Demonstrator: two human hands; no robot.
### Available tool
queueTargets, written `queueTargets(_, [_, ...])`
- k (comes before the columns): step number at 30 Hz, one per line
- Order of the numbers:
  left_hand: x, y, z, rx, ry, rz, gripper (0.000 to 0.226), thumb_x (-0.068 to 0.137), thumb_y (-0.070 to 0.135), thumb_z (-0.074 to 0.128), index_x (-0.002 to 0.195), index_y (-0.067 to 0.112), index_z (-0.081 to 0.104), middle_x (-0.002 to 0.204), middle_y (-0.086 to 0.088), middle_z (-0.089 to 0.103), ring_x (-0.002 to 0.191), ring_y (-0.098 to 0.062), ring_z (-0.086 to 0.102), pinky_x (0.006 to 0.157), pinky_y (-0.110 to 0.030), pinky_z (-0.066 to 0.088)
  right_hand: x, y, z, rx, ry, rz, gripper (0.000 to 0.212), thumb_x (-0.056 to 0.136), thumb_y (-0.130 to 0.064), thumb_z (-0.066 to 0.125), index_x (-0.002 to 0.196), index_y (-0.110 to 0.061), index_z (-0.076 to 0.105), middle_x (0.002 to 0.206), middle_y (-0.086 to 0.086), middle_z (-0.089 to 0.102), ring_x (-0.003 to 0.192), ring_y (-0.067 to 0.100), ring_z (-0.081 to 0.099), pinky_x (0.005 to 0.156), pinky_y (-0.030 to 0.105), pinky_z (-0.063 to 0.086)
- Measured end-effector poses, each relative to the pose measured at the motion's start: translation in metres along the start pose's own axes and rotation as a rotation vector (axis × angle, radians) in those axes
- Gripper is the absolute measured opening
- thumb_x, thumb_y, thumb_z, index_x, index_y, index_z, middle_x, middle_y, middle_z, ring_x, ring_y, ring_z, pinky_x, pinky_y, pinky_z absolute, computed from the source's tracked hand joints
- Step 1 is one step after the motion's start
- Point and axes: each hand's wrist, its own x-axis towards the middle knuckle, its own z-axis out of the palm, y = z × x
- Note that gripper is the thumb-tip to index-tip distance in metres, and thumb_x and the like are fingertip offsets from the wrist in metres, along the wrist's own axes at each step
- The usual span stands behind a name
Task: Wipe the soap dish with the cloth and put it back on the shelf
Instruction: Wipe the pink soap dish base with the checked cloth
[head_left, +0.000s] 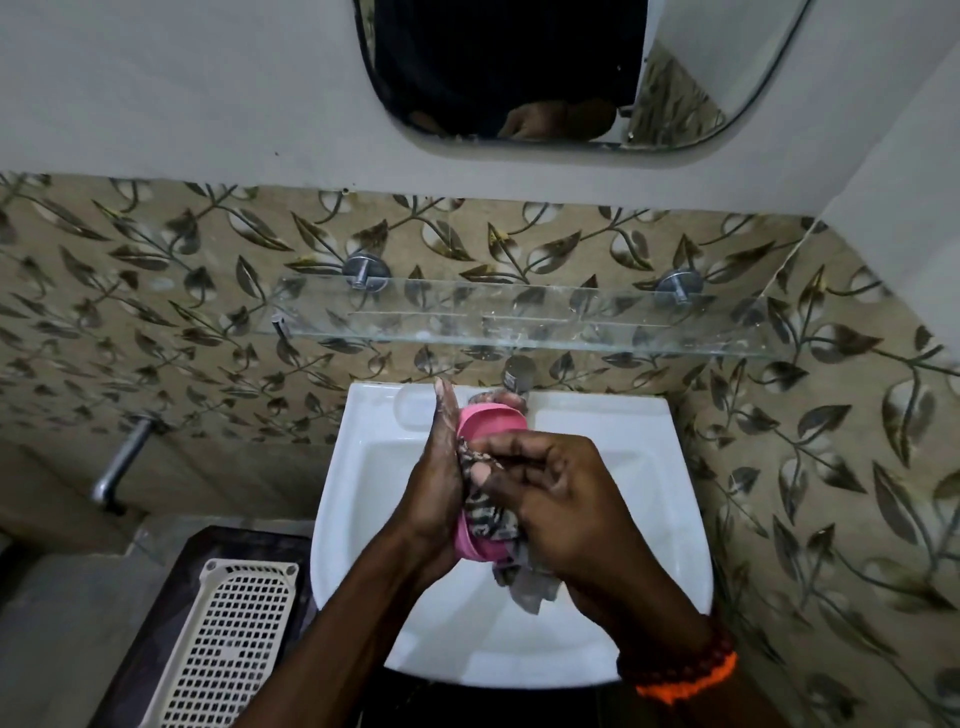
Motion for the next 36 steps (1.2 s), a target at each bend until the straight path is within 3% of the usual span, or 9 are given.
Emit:
queueTargets(3, [0.004,0.011,-0.011,0.130,0.061,0.047,0.080,0.083,0.086,0.033,0.091,0.022,0.081,0.096,-0.024,0.074,0.076,-0.032,0.071,0.070,-0.038,0.060,-0.009,0.019,-0.007,-0.209,-0.224,-0.016,0.023,0.096,-0.001,0.061,0.082,-0.015,0.073,0.070,-0.002,0.069,0.061,0.016,0.067,0.059,0.035,0.056])
queueTargets(7, [0.003,0.007,-0.011,0.194,0.149,0.066,0.083,0.079,0.088,0.038,0.104,0.020,0.079,0.106,-0.025,0.076,0.088,-0.035,0.072,0.087,-0.048,0.057,-0.010,0.041,-0.024,-0.912,-0.178,-0.240,0.024,0.089,-0.023,0.052,0.100,-0.021,0.072,0.093,-0.001,0.060,0.086,0.020,0.063,0.076,0.038,0.054])
queueTargets(10, [0.001,0.007,-0.007,0.149,0.172,0.073,0.086,0.073,0.086,0.041,0.108,0.017,0.078,0.103,-0.024,0.075,0.087,-0.035,0.071,0.083,-0.046,0.055,-0.012,0.044,-0.023,-1.083,-0.087,-0.372,0.021,0.087,-0.022,0.055,0.099,-0.016,0.071,0.088,0.005,0.056,0.077,0.024,0.058,0.066,0.034,0.050])
queueTargets(14, [0.001,0.009,-0.009,0.103,0.220,0.081,0.090,0.074,0.087,0.040,0.116,0.016,0.075,0.115,-0.032,0.071,0.095,-0.038,0.069,0.089,-0.049,0.056,-0.020,0.046,-0.010,-0.884,-0.101,-0.251,0.015,0.091,-0.017,0.053,0.099,-0.016,0.066,0.089,0.002,0.057,0.078,0.024,0.062,0.071,0.040,0.055])
queueTargets(17, [0.001,0.009,-0.011,0.058,0.214,0.068,0.090,0.077,0.085,0.037,0.122,0.015,0.072,0.116,-0.028,0.072,0.092,-0.034,0.070,0.081,-0.042,0.060,-0.018,0.040,-0.005,-0.659,-0.082,-0.147,0.007,0.092,-0.021,0.060,0.092,-0.021,0.067,0.083,-0.006,0.063,0.071,0.009,0.065,0.067,0.028,0.057])
queueTargets(20, [0.002,0.009,-0.006,0.030,0.176,0.072,0.087,0.077,0.085,0.040,0.117,0.016,0.074,0.100,-0.022,0.074,0.080,-0.029,0.071,0.071,-0.038,0.062,-0.010,0.034,0.001,-0.670,0.059,-0.274,0.008,0.090,-0.012,0.066,0.092,-0.018,0.070,0.087,-0.005,0.068,0.080,0.006,0.062,0.069,0.009,0.046])
queueTargets(26, [-0.004,0.007,0.006,-0.032,0.088,0.021,0.079,0.089,0.078,0.036,0.107,0.012,0.075,0.070,-0.011,0.073,0.058,-0.022,0.071,0.052,-0.028,0.057,0.010,0.032,0.003,-0.703,0.250,-0.468,0.010,0.088,-0.002,0.070,0.093,-0.012,0.071,0.088,0.002,0.067,0.081,0.011,0.060,0.074,0.015,0.045])
queueTargets(31, [-0.009,0.000,0.009,-0.002,0.105,-0.011,0.075,0.092,0.076,0.034,0.096,0.020,0.083,0.101,-0.014,0.080,0.091,-0.027,0.078,0.078,-0.037,0.059,0.019,0.029,0.000,-0.662,0.397,-0.495,0.015,0.088,-0.002,0.071,0.102,-0.008,0.073,0.093,0.004,0.069,0.084,0.012,0.063,0.079,0.011,0.046])
queueTargets(36, [-0.006,0.002,0.008,-0.091,0.134,-0.001,0.077,0.089,0.077,0.038,0.080,0.015,0.084,0.074,-0.013,0.074,0.065,-0.023,0.074,0.056,-0.030,0.060,0.001,0.032,0.009,-0.635,0.199,-0.501,0.008,0.087,-0.005,0.072,0.092,-0.011,0.072,0.089,0.002,0.068,0.081,0.013,0.063,0.075,0.017,0.048])
